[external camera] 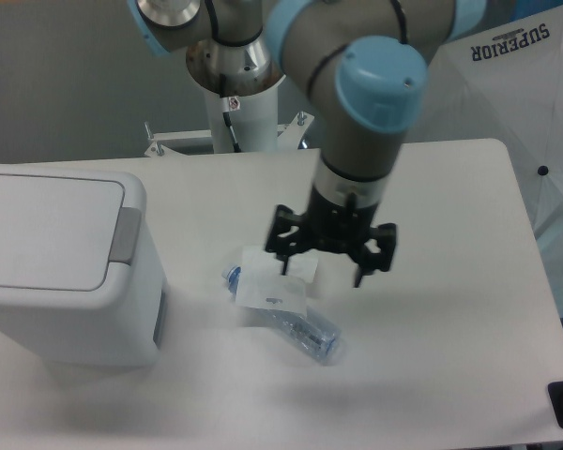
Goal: Open the trash can
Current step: 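Lower the gripper onto the grey tab at the trash can lid's edge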
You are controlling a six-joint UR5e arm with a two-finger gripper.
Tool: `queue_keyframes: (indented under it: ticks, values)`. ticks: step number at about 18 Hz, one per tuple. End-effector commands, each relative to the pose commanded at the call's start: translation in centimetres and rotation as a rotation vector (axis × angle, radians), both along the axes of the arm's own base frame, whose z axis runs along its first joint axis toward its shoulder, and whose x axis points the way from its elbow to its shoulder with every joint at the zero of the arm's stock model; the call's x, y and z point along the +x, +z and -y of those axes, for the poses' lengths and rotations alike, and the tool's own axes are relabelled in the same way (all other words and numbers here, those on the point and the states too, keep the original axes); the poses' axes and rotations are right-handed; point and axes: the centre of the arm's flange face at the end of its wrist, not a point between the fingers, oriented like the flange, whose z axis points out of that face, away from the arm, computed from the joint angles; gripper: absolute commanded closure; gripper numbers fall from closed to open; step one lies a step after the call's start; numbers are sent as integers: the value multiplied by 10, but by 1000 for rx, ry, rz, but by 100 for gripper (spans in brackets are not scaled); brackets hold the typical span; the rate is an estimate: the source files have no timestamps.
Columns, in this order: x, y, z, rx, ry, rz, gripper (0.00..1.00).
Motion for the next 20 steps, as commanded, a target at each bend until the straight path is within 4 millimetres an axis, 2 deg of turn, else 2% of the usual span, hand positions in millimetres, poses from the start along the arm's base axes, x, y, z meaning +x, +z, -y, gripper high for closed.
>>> queue_keyframes:
  ticks: [4,10,11,20]
  values:
    - [44,9,-15,15,-12,5,0]
    - [85,9,-10,5,-54,9,0]
    - [92,3,-10,-6,-62,17,0]
    - [109,0,-18,-3,-93,14,0]
